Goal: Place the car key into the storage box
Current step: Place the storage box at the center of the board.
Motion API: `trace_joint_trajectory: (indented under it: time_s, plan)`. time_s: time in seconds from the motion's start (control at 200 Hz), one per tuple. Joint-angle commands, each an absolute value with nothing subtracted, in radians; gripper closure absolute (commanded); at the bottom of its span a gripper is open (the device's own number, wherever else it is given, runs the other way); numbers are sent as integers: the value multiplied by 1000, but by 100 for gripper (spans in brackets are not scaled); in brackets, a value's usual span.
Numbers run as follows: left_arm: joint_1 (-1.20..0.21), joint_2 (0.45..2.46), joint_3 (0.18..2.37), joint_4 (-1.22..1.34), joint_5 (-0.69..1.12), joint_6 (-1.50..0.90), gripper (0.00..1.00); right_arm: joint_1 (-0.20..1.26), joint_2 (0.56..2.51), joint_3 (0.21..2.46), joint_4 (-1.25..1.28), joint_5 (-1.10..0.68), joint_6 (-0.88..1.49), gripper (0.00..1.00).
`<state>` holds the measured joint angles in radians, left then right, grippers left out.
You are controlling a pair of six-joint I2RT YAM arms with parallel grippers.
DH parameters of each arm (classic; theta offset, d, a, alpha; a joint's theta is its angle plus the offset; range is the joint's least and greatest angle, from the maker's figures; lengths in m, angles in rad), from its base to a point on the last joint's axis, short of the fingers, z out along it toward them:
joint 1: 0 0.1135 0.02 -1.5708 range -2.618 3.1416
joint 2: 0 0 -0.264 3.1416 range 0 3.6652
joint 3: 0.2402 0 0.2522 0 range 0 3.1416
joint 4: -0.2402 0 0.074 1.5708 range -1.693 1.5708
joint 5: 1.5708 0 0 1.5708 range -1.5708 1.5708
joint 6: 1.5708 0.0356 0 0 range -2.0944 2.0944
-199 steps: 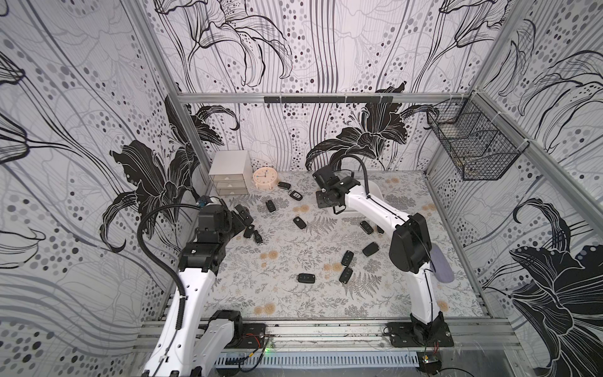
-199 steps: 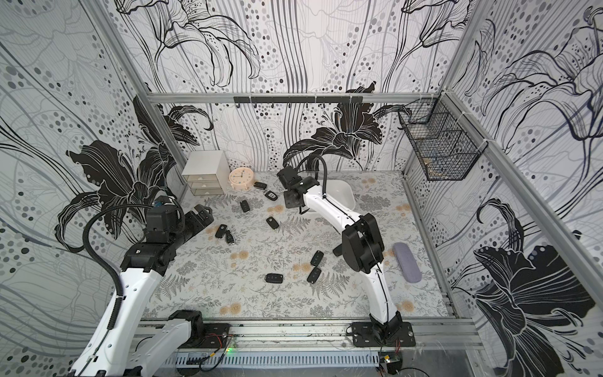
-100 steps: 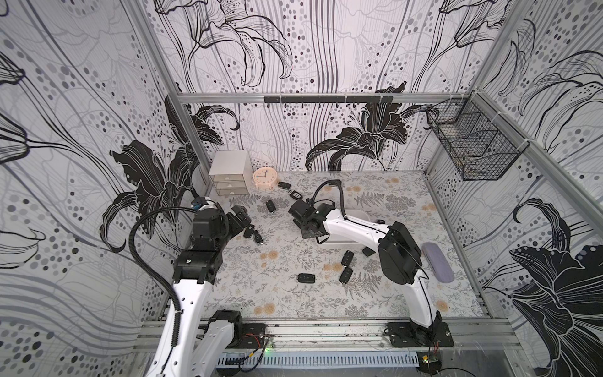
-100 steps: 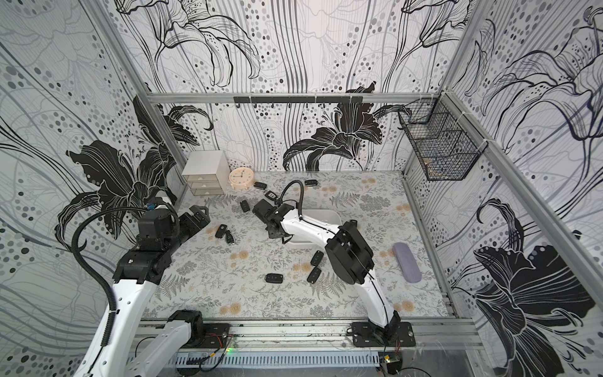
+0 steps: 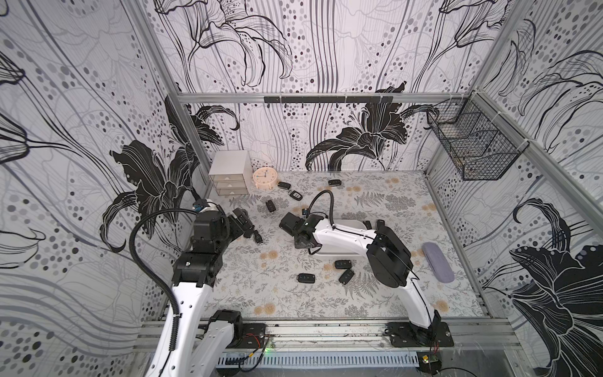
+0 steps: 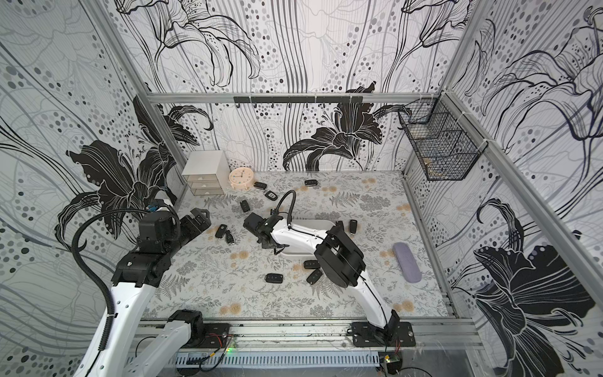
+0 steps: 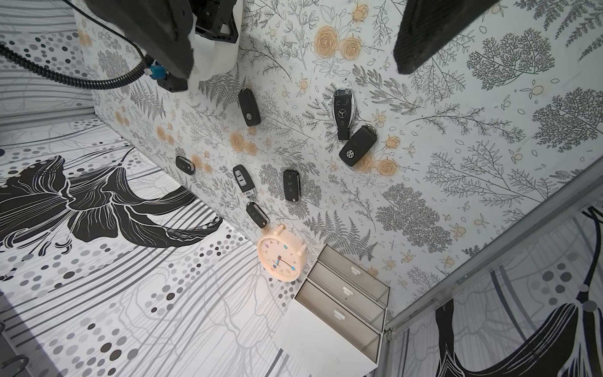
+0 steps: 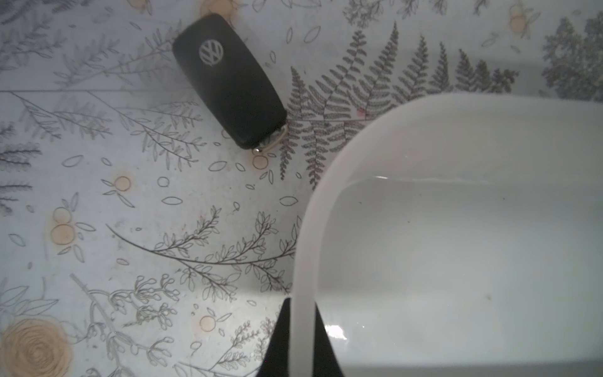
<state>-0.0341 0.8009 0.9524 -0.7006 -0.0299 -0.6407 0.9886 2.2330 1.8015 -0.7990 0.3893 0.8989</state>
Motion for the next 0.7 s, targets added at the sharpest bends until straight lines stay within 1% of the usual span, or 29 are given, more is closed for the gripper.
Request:
trace_joint_trajectory:
  time_s: [0.0,0.13,0.571,0.666,0.696]
  plan:
    - [-41,794,943,-701,-45,-632,1,1030,2204,1751,-825,364,1037,100]
    - [-47,798,946,-704,-41,-632,1,1037,2243,1780,-825,353,1029,100]
    - [-48,798,975,-747,-49,-629,1,1038,2379,2024,-841,324,965,100]
    - [-49,801,985,-753,-49,-625,1,1040,2403,2062,-844,316,962,92]
    - [-50,804,989,-754,-49,-624,1,1041,2408,2072,-846,314,962,88]
